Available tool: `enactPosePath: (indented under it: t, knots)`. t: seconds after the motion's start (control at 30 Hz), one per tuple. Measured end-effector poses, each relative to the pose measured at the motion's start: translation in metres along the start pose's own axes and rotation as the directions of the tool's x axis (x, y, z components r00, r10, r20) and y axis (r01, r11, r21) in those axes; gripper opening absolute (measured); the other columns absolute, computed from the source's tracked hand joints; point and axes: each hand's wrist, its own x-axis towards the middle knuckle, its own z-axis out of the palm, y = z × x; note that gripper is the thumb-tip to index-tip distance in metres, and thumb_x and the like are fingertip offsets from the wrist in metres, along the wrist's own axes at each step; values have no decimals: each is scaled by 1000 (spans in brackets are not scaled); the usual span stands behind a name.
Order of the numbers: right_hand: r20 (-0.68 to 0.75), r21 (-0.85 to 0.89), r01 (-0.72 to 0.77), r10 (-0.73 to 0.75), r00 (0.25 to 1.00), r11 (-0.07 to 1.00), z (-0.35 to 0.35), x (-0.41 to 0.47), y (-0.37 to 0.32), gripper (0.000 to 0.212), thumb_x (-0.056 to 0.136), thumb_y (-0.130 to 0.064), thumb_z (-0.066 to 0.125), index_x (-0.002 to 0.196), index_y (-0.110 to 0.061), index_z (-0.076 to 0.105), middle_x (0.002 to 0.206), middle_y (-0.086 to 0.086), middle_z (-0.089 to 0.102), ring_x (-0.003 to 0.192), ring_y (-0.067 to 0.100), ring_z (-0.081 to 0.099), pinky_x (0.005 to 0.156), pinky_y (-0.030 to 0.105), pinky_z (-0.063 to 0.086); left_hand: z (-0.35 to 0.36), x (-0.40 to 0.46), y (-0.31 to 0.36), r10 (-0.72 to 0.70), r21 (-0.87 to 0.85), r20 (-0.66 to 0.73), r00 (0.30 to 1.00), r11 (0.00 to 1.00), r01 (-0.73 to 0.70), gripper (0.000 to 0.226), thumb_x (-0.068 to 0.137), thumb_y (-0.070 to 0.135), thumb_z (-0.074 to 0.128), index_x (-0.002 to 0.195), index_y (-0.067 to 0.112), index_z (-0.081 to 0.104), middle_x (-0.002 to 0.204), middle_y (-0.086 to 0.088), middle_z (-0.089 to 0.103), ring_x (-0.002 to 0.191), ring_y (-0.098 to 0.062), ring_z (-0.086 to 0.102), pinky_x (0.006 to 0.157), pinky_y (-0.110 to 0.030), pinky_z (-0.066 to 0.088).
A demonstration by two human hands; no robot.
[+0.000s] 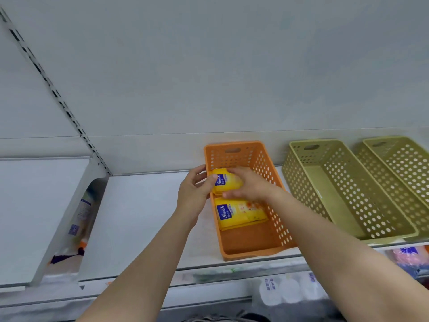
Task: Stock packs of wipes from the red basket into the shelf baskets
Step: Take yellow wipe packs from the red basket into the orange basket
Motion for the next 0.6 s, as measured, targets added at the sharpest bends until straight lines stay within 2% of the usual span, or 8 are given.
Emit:
enactPosePath:
  t: [0.07,0.13,0.3,0.43,0.53,0.6]
  knots:
    - [188,-155,20,10,982,988,-3,-11,0,113,69,-59,81,157,-34,15,167,2,3,154,27,0,124,44,11,1,1,-1,11,-3,-4,1000,1000,-11,38,90,31,72,126,28,60,118,4,69,99,-11,70,71,-27,60]
    - [248,-276,25,46,968,961,5,-17,4,123,65,-60,83,158,-37,5,167,1,-9,153,27,-12,124,48,5,2,1,-3,15,-2,-17,1000,1000,-15,38,90,33,72,125,30,60,118,6,68,100,-10,70,75,-30,61]
    - [63,-198,-20,33,997,980,18,-15,4,119,63,-53,87,157,-37,16,167,4,-3,153,26,-5,124,45,11,5,-2,-2,12,5,-29,999,1000,-12,37,90,34,71,125,31,61,119,5,69,101,-11,70,79,-33,61]
    - [132,-246,-2,36,991,969,12,-12,2,121,64,-60,84,158,-34,12,167,4,-5,153,27,-6,124,45,10,5,-9,4,2,5,-13,1000,1000,-2,42,92,36,68,132,30,58,121,4,68,100,-10,69,66,-22,58]
    - [131,-264,59,-25,991,963,-1,-10,2,114,70,-58,81,158,-34,13,167,5,-5,153,27,-5,124,44,10,9,-17,6,-19,-5,17,1000,1000,19,39,96,36,62,135,35,55,118,5,70,95,-9,71,66,-23,59]
    - [197,-339,103,-36,980,935,-6,-6,4,115,71,-55,82,158,-34,10,167,5,-6,153,28,-5,124,45,9,16,-26,6,-53,-37,18,998,998,54,38,98,33,60,135,38,54,116,5,70,94,-11,72,66,-26,60]
